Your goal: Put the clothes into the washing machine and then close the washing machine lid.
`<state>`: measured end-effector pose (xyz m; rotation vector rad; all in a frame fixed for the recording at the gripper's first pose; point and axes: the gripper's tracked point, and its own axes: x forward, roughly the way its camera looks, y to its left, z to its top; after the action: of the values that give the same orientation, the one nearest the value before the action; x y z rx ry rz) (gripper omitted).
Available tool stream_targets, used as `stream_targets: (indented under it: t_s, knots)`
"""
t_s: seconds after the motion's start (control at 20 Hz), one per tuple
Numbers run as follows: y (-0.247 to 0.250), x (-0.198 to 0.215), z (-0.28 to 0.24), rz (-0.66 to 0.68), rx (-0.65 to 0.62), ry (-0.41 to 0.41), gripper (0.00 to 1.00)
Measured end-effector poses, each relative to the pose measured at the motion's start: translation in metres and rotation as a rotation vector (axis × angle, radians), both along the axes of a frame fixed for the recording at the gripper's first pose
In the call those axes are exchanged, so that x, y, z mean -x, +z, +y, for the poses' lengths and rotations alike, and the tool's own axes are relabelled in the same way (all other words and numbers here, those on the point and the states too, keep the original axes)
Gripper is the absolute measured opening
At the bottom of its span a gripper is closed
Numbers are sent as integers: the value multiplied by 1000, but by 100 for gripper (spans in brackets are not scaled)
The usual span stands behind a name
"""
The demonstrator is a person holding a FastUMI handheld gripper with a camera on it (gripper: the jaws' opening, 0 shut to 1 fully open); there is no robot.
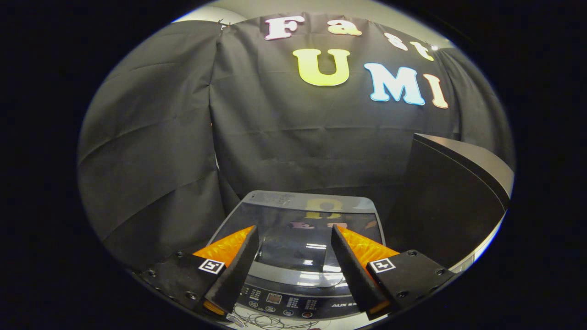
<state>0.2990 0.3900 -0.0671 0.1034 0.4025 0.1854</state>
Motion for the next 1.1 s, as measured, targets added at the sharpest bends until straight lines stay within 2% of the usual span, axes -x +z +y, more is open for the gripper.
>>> stream_targets:
  t_s: [0.4,0.9,1.1]
  knots:
    - [37,16,-38,-130,1,9,98]
    - [140,50,-89,-389,38,25,99]
    - [172,73,-123,-436,8,0,99]
